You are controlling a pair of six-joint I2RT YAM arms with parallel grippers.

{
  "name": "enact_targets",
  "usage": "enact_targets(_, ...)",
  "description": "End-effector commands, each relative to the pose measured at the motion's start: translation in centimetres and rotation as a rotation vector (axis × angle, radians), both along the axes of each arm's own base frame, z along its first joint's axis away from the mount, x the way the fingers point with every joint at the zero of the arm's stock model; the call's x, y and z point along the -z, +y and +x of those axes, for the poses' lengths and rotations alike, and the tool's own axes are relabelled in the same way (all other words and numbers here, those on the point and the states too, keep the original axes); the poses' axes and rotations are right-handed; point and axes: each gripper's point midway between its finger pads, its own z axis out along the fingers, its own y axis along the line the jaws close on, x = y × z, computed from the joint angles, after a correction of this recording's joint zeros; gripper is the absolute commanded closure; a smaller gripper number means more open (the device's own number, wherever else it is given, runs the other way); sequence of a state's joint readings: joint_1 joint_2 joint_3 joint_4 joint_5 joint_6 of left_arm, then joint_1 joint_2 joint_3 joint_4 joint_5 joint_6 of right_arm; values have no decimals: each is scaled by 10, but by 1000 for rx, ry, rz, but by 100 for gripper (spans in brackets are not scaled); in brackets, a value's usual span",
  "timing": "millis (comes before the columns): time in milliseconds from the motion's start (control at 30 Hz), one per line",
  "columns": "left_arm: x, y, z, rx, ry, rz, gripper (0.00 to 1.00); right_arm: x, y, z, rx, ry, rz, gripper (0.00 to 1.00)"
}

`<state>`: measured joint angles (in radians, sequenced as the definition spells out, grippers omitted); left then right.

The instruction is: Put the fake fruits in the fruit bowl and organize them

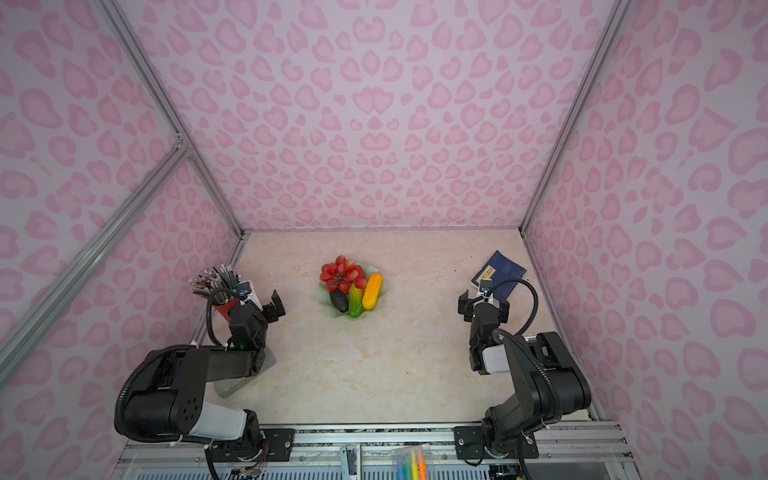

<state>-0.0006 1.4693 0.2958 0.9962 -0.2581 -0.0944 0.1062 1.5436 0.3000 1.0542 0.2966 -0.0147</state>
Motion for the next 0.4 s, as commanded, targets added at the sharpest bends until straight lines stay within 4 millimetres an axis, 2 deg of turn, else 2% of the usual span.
enact_targets(0,-10,-5,5,23,-33,-2,2,-1,-4,1,27,-2,1,0)
enact_targets(367,-9,-4,6,20,-27,-1,2,-2,-5,0,31,-2,-2,0)
